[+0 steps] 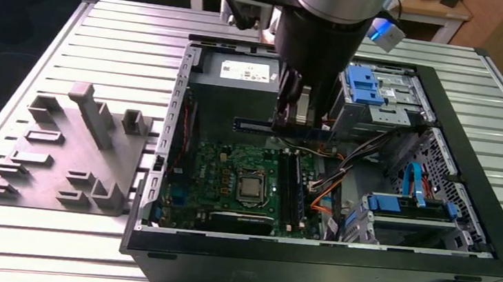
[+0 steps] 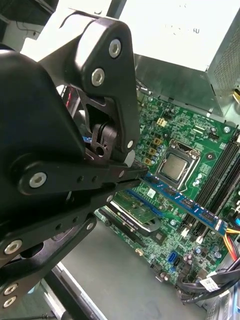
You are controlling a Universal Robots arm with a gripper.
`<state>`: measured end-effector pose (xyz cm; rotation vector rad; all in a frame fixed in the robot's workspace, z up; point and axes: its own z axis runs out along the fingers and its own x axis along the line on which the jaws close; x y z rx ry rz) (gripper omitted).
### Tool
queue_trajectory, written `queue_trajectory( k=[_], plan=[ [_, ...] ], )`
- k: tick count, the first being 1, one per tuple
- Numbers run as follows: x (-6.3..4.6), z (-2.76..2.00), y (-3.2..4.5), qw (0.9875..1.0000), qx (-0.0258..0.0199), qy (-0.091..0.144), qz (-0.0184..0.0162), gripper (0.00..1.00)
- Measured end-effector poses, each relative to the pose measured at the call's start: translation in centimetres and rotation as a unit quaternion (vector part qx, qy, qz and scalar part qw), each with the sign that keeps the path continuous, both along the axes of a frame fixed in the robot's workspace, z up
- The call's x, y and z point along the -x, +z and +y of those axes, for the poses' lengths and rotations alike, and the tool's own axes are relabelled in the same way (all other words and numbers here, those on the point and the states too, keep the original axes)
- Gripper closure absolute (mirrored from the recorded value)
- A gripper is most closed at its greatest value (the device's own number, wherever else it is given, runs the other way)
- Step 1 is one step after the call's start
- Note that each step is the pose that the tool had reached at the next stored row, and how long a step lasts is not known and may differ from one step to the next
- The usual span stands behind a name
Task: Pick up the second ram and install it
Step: 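Pick up the second ram and move it above second insertion slot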
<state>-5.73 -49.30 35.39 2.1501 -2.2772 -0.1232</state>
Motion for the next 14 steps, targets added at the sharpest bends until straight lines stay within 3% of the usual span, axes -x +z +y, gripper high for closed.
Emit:
queue_trajectory(
  k=[14],
  plan=[
    [-0.1, 0.0, -1.98, 1.0, 0.0, 0.0, 0.0, 0.9]
  ],
)
